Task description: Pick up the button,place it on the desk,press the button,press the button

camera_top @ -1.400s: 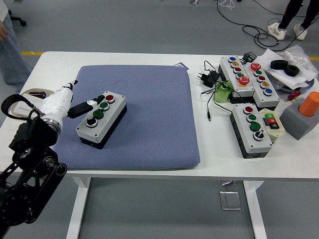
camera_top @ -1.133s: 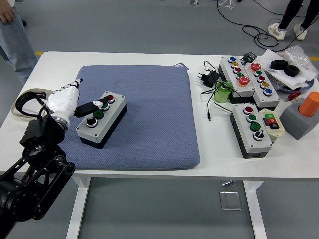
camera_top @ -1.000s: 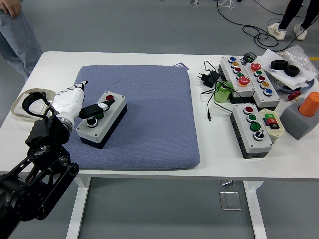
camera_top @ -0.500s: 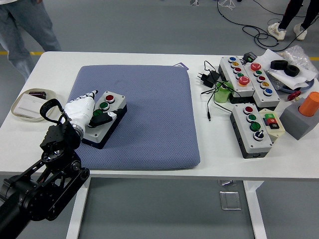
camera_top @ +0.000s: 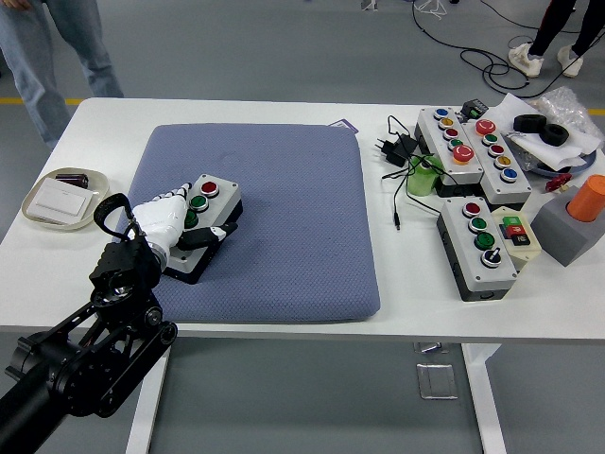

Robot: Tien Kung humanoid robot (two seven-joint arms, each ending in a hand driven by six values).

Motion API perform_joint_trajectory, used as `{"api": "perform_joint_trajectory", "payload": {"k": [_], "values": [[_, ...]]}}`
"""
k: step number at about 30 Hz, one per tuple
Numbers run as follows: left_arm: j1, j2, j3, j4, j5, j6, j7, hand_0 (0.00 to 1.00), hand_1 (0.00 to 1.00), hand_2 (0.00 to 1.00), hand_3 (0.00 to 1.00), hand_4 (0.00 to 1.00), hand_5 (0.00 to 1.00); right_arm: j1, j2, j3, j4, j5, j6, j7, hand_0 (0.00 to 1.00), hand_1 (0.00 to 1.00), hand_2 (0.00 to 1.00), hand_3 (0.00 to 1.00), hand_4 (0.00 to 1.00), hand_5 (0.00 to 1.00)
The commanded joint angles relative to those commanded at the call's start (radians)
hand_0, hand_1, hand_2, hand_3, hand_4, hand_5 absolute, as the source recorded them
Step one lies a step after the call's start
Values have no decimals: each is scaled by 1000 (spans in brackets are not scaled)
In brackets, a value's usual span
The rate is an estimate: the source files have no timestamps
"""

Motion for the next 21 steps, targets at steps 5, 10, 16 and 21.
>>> {"api": "perform_joint_trajectory", "payload": {"k": [5,10,16,21], "values": [[-10,0,2,6,0,-4,0,647,732,785,917,998,546,2,-1,-3,0,2,-1,1,630,504,556,581,264,24],[-13,6,0,4,0,-4,0,647,732,785,917,998,546,4,-2,3,0,-5,-1,-1,630,504,556,581,264,24],[-19,13,-7,0,0,9,0,457,536,549,729,848,352,4,-3,7,0,-13,-1,-3,629,501,551,581,266,25],[-23,21,-13,-5,0,7,0,461,462,413,501,665,281,5,-3,7,0,-13,-1,-3,629,499,551,582,267,25]]}}
